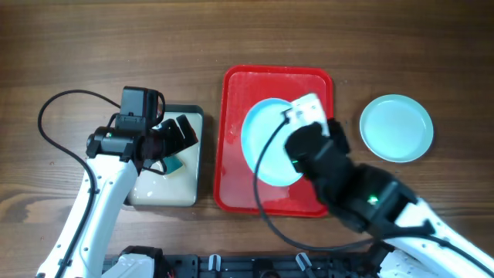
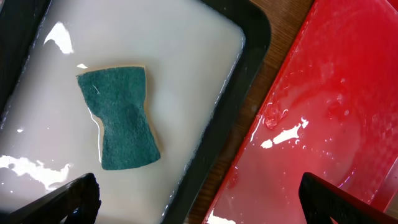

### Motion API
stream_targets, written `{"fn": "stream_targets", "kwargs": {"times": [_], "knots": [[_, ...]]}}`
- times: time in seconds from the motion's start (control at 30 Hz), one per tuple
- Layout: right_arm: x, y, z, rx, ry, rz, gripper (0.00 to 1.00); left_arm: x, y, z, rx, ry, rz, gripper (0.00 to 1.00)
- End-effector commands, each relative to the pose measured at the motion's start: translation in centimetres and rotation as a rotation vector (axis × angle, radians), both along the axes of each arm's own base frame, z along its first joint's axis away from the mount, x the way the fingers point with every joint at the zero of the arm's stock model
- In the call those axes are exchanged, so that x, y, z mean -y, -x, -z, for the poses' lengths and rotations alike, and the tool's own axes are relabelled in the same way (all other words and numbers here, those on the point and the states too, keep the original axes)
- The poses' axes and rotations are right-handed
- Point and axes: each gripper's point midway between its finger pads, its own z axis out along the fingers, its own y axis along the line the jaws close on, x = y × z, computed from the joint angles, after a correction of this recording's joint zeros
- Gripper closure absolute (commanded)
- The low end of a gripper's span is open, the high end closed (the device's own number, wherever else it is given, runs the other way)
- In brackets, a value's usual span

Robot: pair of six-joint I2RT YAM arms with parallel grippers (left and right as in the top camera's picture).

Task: Clean dirty plates on tray and stack at the side
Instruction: 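Lift the last plate with the right gripper and place it on the stack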

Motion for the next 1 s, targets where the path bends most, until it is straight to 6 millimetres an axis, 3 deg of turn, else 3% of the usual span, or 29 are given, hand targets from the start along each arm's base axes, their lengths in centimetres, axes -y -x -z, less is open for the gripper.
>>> {"fn": "stream_targets", "kwargs": {"times": [0.0,0.1,0.17,0.23,0.33,0.4,0.53,0.57,0.6,0.63,0.73,0.8,0.87,0.93,0.97], "knots": [[1.5,-1.7,0.9,0.063,0.179,0.135,0.96,0.1,-0.1,-0.2,0.007,0.009,0.008,0.00],[-0.7,-2.2,5.6,-0.078,0.088,0.160,0.96,0.1,-0.1,-0.2,0.008,0.009,0.008,0.00],[-0.8,-2.5,7.6,-0.189,-0.018,0.188,0.96,0.1,-0.1,-0.2,0.007,0.009,0.008,0.00],[-0.7,-2.7,8.0,-0.320,-0.176,0.165,0.96,0.1,-0.1,-0.2,0.008,0.009,0.008,0.00],[1.5,-3.9,6.6,-0.420,-0.436,0.173,0.96,0.1,-0.1,-0.2,0.008,0.009,0.008,0.00],[4.8,-5.0,6.1,-0.478,-0.609,0.227,0.96,0.1,-0.1,-0.2,0.008,0.009,0.008,0.00],[16.7,-7.2,6.9,-0.459,-0.850,0.531,0.96,0.1,-0.1,-0.2,0.008,0.009,0.008,0.00],[20.4,-7.2,7.6,-0.434,-0.874,0.642,0.96,0.1,-0.1,-0.2,0.008,0.009,0.008,0.00],[22.4,-7.1,8.0,-0.420,-0.890,0.717,0.96,0.1,-0.1,-0.2,0.008,0.009,0.008,0.00],[26.3,-6.4,9.3,-0.395,-0.885,0.877,0.96,0.1,-0.1,-0.2,0.008,0.009,0.008,0.00],[31.9,-4.5,12.3,-0.400,-0.820,1.094,0.96,0.1,-0.1,-0.2,0.008,0.009,0.008,0.00],[34.1,-3.0,15.1,-0.455,-0.747,1.213,0.95,0.1,-0.1,-0.2,0.007,0.009,0.008,0.00],[33.7,-2.1,17.8,-0.566,-0.735,1.249,0.96,0.1,-0.1,-0.2,0.008,0.009,0.008,0.00],[33.5,-1.8,18.6,-0.598,-0.746,1.271,0.93,0.1,-0.1,-0.2,0.008,0.009,0.008,0.00],[33.2,-1.9,18.2,-0.599,-0.769,1.266,0.66,0.1,-0.1,-0.2,0.007,0.009,0.008,0.00]]}}
